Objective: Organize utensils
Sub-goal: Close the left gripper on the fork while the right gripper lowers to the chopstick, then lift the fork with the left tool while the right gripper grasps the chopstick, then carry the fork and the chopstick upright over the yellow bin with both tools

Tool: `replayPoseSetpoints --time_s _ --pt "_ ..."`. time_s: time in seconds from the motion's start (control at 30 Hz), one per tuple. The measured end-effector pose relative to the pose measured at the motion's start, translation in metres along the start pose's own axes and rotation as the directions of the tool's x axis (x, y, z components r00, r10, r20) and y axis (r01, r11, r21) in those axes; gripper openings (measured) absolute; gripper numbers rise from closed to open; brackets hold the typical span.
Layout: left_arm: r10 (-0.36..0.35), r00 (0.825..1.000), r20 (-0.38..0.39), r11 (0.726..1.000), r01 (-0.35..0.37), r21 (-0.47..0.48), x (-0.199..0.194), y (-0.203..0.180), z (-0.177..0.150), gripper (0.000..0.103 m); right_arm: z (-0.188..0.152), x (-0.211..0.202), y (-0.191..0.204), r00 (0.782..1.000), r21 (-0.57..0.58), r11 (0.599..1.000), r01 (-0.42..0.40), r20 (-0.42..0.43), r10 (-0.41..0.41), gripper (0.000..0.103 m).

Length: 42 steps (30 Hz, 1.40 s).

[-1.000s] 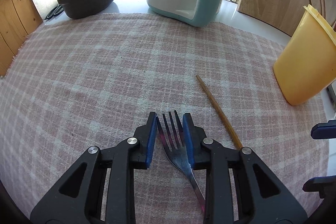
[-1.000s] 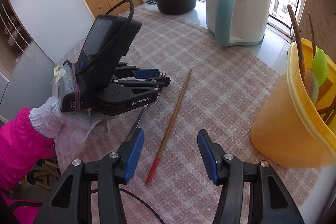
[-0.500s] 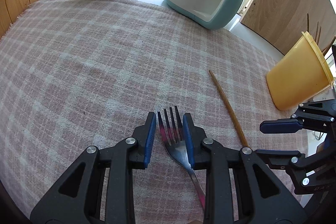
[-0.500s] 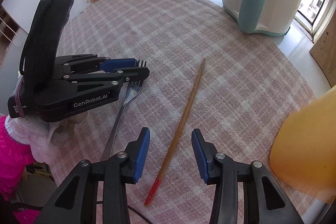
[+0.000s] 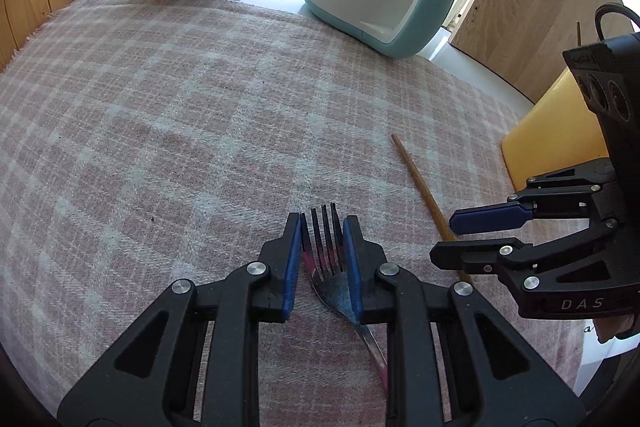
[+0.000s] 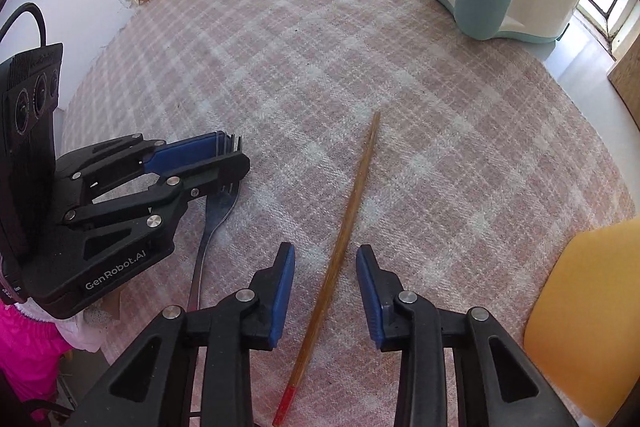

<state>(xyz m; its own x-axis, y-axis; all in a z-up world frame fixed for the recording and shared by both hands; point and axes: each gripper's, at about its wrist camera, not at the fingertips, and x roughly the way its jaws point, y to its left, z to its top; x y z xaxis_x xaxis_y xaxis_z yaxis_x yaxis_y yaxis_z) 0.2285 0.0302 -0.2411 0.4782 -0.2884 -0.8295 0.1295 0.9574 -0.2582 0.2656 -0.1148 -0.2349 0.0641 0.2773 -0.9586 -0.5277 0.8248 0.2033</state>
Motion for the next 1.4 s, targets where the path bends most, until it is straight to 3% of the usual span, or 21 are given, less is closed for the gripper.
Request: replayPoseSetpoints --time_s 0.2,0.4,0.53,0.77,1.1,1.4 --pt "-0.016 1.0 0.014 1.0 0.016 -0.007 -0.006 -0.002 0.003 0.004 0.015 0.004 -0.002 1.0 0.025 1.0 0.002 -0.015 -0.002 0.03" --pt "-0.009 1.0 0.018 1.0 0.009 0.004 -0.004 -0.004 0.003 0.003 0.024 0.008 0.006 0.998 -0.003 0.998 0.065 -0.022 -0.065 0.019" --pt "-0.007 1.0 0.003 1.0 0.007 0.012 0.001 -0.006 0.001 0.003 0.032 0.014 0.012 0.995 -0.013 0.995 0.098 -0.02 -0.098 0.006" --pt "0.016 1.0 0.001 1.0 -0.016 0.024 0.0 -0.011 -0.003 0.003 0.027 0.012 0.007 0.997 0.001 0.997 0.077 -0.005 -0.077 0.003" --pt "0.016 0.997 0.077 1.0 -0.018 0.018 -0.042 -0.014 -0.002 0.0 0.0 -0.03 0.007 0.993 0.002 1.0 0.02 0.113 -0.02 0.003" --pt "0.023 0.984 0.176 0.998 -0.033 0.058 -0.088 -0.037 0.001 0.0 -0.029 -0.086 0.017 0.964 -0.038 0.998 0.042 0.264 -0.03 0.003"
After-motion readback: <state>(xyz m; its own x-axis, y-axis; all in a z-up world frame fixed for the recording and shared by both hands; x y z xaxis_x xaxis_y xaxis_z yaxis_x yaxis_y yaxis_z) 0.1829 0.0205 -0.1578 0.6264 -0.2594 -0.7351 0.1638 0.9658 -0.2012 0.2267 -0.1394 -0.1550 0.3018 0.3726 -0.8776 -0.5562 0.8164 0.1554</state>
